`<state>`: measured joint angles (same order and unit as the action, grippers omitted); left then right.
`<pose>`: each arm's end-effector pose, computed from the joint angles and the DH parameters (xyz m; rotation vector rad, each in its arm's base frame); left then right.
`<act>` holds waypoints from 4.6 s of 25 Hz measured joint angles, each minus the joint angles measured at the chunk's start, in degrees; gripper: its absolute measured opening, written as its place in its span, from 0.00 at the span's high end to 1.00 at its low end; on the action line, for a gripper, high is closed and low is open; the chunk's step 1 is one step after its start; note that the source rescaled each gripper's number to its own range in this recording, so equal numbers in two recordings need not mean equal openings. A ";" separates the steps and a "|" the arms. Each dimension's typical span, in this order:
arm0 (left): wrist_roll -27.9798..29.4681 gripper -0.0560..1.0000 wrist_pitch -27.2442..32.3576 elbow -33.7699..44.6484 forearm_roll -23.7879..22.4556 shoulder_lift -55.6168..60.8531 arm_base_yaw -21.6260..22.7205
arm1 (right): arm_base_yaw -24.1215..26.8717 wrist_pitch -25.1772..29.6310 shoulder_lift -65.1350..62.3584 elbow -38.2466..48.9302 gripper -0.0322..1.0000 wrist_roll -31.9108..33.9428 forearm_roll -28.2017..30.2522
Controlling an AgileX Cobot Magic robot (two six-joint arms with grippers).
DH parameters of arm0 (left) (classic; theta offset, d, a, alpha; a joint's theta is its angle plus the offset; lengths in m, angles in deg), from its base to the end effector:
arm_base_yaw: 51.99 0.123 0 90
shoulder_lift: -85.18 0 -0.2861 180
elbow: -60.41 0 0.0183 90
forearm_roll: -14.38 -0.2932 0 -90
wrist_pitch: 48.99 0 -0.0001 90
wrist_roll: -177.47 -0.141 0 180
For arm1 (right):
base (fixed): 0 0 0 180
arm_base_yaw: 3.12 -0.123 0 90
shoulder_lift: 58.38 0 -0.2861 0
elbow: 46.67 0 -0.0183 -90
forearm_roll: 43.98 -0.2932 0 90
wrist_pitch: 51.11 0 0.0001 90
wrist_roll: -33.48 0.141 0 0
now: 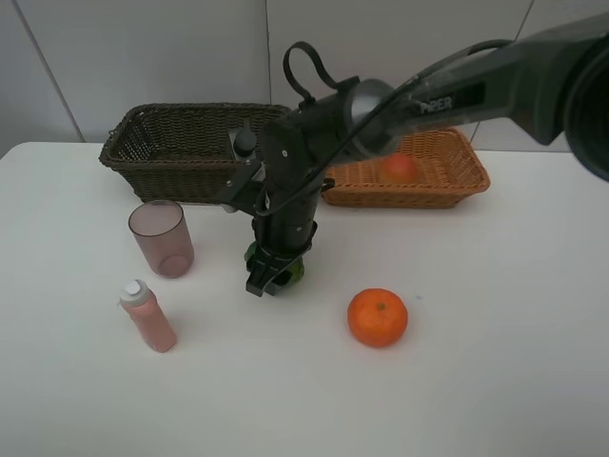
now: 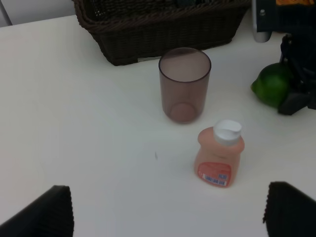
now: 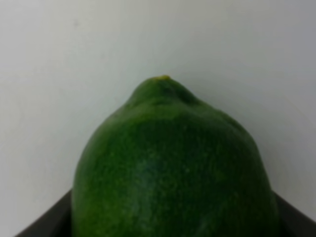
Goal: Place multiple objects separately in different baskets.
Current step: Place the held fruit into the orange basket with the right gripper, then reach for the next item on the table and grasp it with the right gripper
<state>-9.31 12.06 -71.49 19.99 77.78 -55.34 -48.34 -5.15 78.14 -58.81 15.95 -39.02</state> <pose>0.0725 -0.0163 0.2784 0.1850 2.0228 -0.0792 0.3469 0.3372 0.0307 -1.6109 2.4853 -0.0369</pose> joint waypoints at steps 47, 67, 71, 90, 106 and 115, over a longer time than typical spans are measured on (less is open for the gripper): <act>0.00 0.00 0.00 0.00 0.00 0.00 0.00 | 35.95 8.42 -0.07 -16.45 0.57 28.44 1.30; 0.00 0.00 0.00 0.00 0.00 0.00 0.00 | 35.76 9.53 -2.34 -16.45 0.11 31.39 1.40; 0.00 0.00 0.00 0.00 0.00 0.00 0.00 | 33.53 13.16 -5.56 -15.40 0.11 31.39 1.03; 0.00 0.00 0.00 0.00 0.00 0.00 0.00 | 12.91 8.12 -28.10 22.02 0.11 34.61 -2.85; 0.00 0.00 0.00 0.00 0.00 0.00 0.00 | 8.57 2.56 -27.42 25.97 0.11 48.44 -3.80; 0.00 0.00 0.00 0.00 0.00 0.00 0.00 | 8.57 -3.47 -27.38 32.18 0.11 57.38 -3.44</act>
<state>-9.31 12.06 -71.49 19.99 77.78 -55.34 -39.78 -8.62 50.75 -26.62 73.33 -42.46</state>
